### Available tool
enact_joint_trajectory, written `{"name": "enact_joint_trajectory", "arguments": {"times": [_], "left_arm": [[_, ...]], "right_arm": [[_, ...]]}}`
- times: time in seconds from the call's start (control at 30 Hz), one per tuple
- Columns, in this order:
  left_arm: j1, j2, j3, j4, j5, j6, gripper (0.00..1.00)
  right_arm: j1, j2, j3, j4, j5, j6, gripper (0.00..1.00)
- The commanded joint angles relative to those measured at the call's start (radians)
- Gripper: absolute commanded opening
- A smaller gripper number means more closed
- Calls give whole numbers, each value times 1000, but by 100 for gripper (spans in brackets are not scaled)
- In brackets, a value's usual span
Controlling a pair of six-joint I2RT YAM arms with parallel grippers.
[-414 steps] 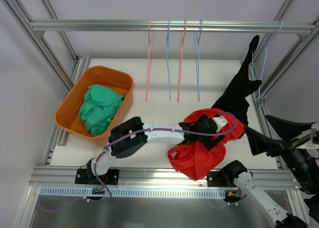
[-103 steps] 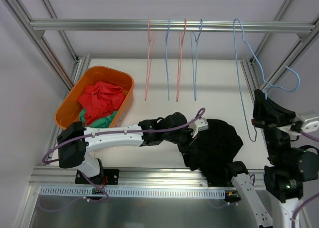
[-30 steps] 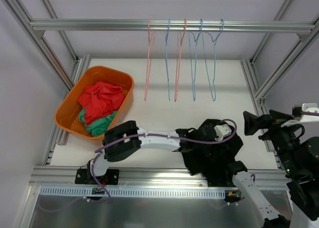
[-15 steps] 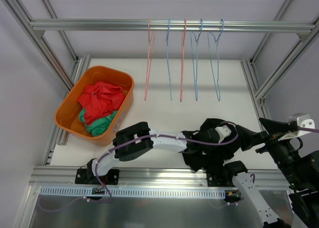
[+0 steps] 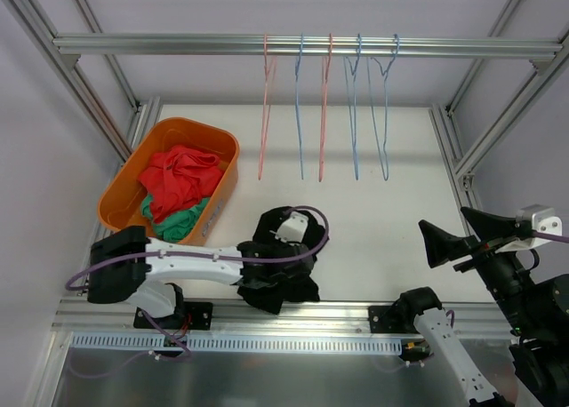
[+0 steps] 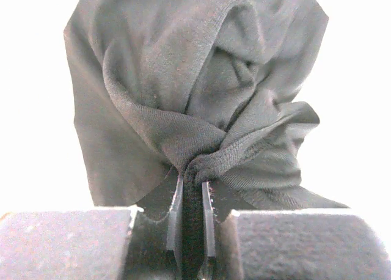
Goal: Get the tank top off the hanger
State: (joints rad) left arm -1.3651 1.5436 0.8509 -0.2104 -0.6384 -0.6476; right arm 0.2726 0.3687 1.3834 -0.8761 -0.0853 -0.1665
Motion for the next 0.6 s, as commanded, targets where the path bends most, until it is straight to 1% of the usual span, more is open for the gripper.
{"name": "enact_joint_trajectory", "arguments": {"times": [0.0,0.13,0.2,0.23,0.3,0.4,0.5,0.53,0.57], "left_arm": [[27,-155,-21,-242,-222,-201,0],[116,-301,8,-335,-253,-178,0],[162,-358,28,-365,-265,-146,0],[181,-411,52,-394,-267,-133,0],[234,-483,82,-414,-261,-74,0],[276,-545,170,-464,-291,6,0],[345,-565,272,-492,-303,100,0],[386,-563,321,-494,-303,124,0],[405,-560,345,-495,-307,175,0]], "right_arm": [[-3,-2,-20,98,-28,28,99],[-3,6,-24,130,-45,41,99],[-3,9,-20,132,-47,41,100],[-4,10,-18,135,-47,39,99],[-3,12,-11,135,-45,38,100],[-4,22,8,137,-45,32,99],[-1,29,16,143,-48,33,100],[-3,30,16,149,-51,36,100],[-4,32,16,152,-56,36,100]]}}
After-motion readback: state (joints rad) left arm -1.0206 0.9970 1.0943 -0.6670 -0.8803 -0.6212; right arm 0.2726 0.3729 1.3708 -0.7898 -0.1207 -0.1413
